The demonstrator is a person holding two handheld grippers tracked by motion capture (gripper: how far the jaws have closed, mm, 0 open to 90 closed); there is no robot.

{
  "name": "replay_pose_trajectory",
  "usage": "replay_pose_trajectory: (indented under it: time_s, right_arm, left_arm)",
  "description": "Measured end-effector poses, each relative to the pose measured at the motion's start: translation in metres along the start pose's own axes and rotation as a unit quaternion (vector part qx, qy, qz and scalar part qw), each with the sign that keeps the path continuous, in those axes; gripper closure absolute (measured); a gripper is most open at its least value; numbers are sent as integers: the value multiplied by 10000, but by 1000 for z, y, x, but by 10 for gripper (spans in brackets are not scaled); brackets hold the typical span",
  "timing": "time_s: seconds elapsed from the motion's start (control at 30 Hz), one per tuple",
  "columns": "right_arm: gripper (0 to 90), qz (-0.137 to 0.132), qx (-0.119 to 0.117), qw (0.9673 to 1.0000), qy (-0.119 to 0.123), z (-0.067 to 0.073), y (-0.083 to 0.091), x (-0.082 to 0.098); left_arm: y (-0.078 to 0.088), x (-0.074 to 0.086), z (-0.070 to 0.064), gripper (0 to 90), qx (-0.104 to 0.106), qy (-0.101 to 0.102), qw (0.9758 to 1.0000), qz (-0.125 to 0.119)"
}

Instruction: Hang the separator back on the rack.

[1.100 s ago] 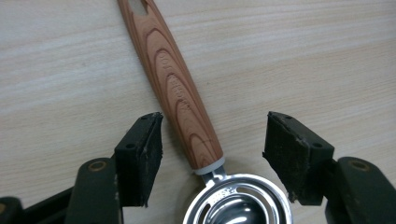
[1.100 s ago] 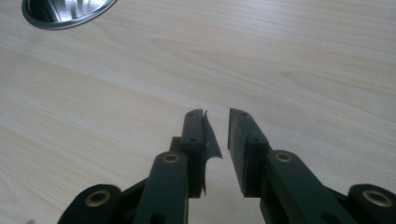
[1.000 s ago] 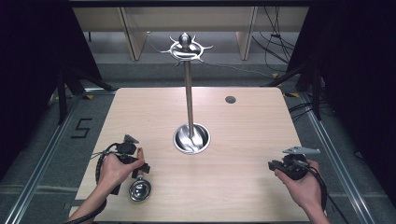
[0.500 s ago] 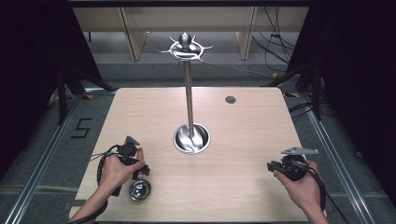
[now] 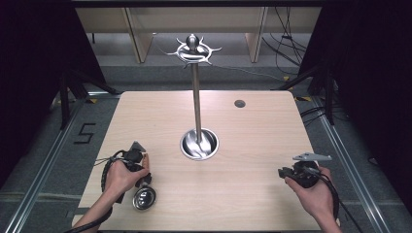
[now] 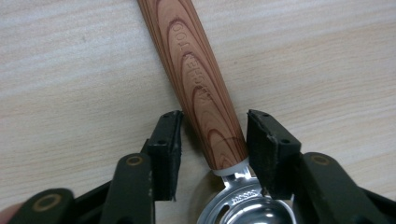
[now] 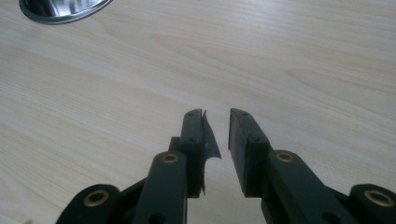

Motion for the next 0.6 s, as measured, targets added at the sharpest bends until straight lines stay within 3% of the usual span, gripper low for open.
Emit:
replay_pose_trajectory:
  time_s: [0.03,0.53,0.57,0.6]
  right_arm:
    - [764,0,0,10000,0,0,0,0]
    - [762,-24,-21,10000,42,-1,-2,0]
    - [760,9,-9,10000,-3,0,-1,0]
    - [760,9,-9,10000,-3,0,-1,0]
  left_arm:
    - [0,0,1,574,13,-97,9999,48]
    - [2,-1,4,679,-262,-135,9993,210]
    - [0,0,1,681,-195,100,9997,137]
    - [0,0,1,683,-195,100,9997,137]
Point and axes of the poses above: each handheld gripper's, and its own axes: y roughly backward along the jaws, x roughly out of its underside, z roughly to its left, the point moved 1 cm from there along -y, roughly forward along the jaws, and after that the axes turned 10 degrees about x, right-handed, at the moved point
